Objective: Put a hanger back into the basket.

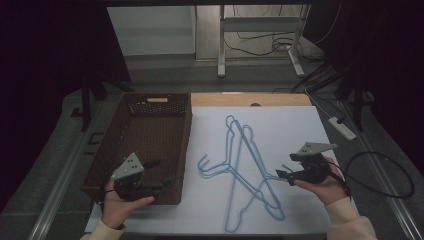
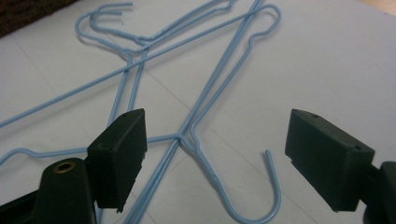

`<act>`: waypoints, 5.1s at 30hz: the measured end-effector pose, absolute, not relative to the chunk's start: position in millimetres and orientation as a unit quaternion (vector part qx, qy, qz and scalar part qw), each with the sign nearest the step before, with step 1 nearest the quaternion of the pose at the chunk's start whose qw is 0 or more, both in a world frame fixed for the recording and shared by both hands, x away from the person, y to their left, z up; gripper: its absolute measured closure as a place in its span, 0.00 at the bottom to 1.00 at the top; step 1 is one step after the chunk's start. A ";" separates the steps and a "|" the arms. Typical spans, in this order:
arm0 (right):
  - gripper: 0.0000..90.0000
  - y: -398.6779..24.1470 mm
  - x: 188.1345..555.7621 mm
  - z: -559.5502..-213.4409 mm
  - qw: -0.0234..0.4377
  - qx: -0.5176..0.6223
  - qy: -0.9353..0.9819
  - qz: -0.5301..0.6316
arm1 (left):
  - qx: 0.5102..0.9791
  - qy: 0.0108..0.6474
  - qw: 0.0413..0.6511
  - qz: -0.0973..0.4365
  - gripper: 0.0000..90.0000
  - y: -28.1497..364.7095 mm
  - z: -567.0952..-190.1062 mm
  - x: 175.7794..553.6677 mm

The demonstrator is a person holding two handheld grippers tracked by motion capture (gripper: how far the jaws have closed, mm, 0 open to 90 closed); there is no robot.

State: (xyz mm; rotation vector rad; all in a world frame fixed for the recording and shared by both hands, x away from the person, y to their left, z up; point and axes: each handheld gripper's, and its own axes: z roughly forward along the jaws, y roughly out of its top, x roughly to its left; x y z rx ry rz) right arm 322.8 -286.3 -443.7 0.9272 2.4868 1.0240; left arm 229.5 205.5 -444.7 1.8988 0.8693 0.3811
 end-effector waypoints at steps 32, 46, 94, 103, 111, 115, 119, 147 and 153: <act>0.40 -256.7 365.7 -472.2 0.061 0.259 0.942 0.205 | 0.784 0.357 0.484 0.155 0.27 202.0 -447.6 228.6; 0.55 -246.6 371.8 -484.8 0.042 0.222 0.964 0.143 | 0.784 0.356 0.484 0.155 0.27 202.5 -447.4 228.4; 0.96 -238.3 369.4 -449.3 0.042 0.199 0.968 0.149 | 0.803 0.334 0.465 0.167 0.28 169.5 -429.3 225.4; 0.96 -236.7 368.4 -442.7 0.039 0.198 0.966 0.160 | 0.813 0.323 0.458 0.157 0.28 149.4 -428.7 232.6; 0.96 -235.2 368.2 -439.4 0.041 0.197 0.967 0.159 | 0.820 0.311 0.457 0.148 0.28 132.0 -428.6 239.5; 0.96 -235.0 368.4 -438.3 0.042 0.198 0.966 0.158 | 0.825 0.302 0.457 0.139 0.28 119.0 -429.6 243.8; 0.96 -234.6 368.7 -438.4 0.043 0.197 0.967 0.158 | 0.829 0.298 0.454 0.132 0.28 108.2 -430.6 247.3; 0.96 -224.7 370.5 -437.4 0.037 0.210 0.965 0.150 | 0.897 0.249 0.343 0.124 0.32 -5.6 -462.2 287.8; 0.96 -221.5 371.3 -437.0 0.036 0.211 0.965 0.151 | 0.911 0.239 0.310 0.130 0.40 -19.1 -470.7 292.9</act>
